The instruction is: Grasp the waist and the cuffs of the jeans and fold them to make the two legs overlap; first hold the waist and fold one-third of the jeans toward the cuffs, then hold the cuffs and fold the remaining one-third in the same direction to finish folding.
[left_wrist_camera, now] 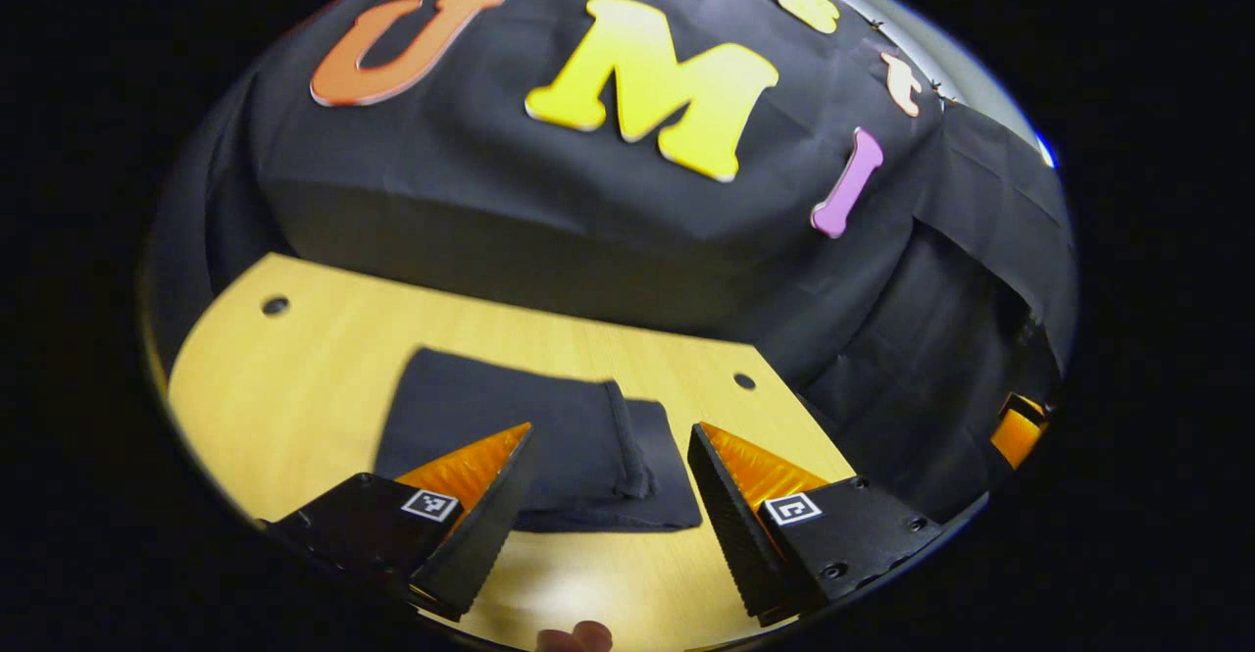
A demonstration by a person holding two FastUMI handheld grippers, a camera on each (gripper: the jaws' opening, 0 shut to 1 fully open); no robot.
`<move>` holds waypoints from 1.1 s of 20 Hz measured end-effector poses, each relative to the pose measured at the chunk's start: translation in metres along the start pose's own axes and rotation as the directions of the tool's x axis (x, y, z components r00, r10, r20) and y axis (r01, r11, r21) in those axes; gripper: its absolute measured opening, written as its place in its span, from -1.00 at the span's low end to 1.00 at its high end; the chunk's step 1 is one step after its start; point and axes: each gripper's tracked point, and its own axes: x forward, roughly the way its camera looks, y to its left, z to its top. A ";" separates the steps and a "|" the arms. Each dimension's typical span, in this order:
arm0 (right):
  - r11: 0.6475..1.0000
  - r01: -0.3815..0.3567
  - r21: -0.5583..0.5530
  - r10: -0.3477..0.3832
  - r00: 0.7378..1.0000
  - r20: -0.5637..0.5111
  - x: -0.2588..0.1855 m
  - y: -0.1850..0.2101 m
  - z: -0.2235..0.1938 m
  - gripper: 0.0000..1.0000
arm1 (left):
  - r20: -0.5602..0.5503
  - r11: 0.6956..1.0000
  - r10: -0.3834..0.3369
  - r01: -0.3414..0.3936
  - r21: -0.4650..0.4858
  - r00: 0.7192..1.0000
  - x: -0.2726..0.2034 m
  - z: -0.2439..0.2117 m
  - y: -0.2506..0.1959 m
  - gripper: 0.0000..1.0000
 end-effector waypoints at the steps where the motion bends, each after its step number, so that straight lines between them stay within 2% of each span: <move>1: 1.000 -0.024 0.012 0.024 0.999 0.025 0.005 0.014 0.012 0.90 | 0.049 1.000 0.016 -0.017 0.024 0.999 -0.011 0.020 0.006 0.94; 5: 0.994 -0.104 0.021 0.100 0.987 0.128 0.026 0.060 0.064 0.90 | 0.203 0.993 0.076 -0.092 0.073 0.976 -0.057 0.096 0.028 0.94; 8: 0.990 -0.141 0.019 0.134 0.968 0.214 0.029 0.083 0.105 0.90 | 0.339 0.978 0.125 -0.174 0.118 0.932 -0.094 0.157 0.035 0.94; 10: 0.990 -0.137 0.019 0.128 0.959 0.252 0.027 0.093 0.123 0.89 | 0.419 0.963 0.132 -0.216 0.161 0.898 -0.120 0.182 0.033 1.00; 11: 0.991 -0.134 0.026 0.123 0.957 0.262 0.025 0.097 0.127 0.89 | 0.442 0.958 0.135 -0.230 0.170 0.887 -0.131 0.189 0.032 0.95; 13: 0.988 -0.141 0.060 0.119 0.954 0.277 0.018 0.106 0.132 0.90 | 0.482 0.952 0.151 -0.258 0.164 0.863 -0.150 0.196 0.025 0.96; 14: 0.988 -0.141 0.065 0.117 0.951 0.285 0.014 0.108 0.133 0.90 | 0.485 0.955 0.144 -0.250 0.162 0.863 -0.153 0.193 0.016 1.00; 16: 0.992 -0.118 0.041 0.100 0.948 0.303 0.004 0.104 0.131 0.89 | 0.485 0.956 0.146 -0.249 0.156 0.862 -0.169 0.183 0.001 0.96; 18: 0.997 -0.082 0.013 0.073 0.948 0.311 -0.002 0.098 0.125 0.93 | 0.466 0.954 0.151 -0.251 0.162 0.872 -0.173 0.169 0.002 0.96; 19: 0.997 -0.070 0.016 0.062 0.948 0.312 -0.005 0.096 0.121 0.89 | 0.460 0.952 0.165 -0.262 0.157 0.873 -0.173 0.162 -0.001 0.96; 21: 0.998 -0.056 0.020 0.047 0.949 0.312 -0.010 0.094 0.118 0.92 | 0.457 0.947 0.191 -0.286 0.147 0.869 -0.175 0.157 0.002 1.00; 22: 0.999 -0.049 0.016 0.042 0.949 0.313 -0.012 0.092 0.118 0.92 | 0.458 0.945 0.198 -0.292 0.144 0.867 -0.176 0.156 0.003 0.96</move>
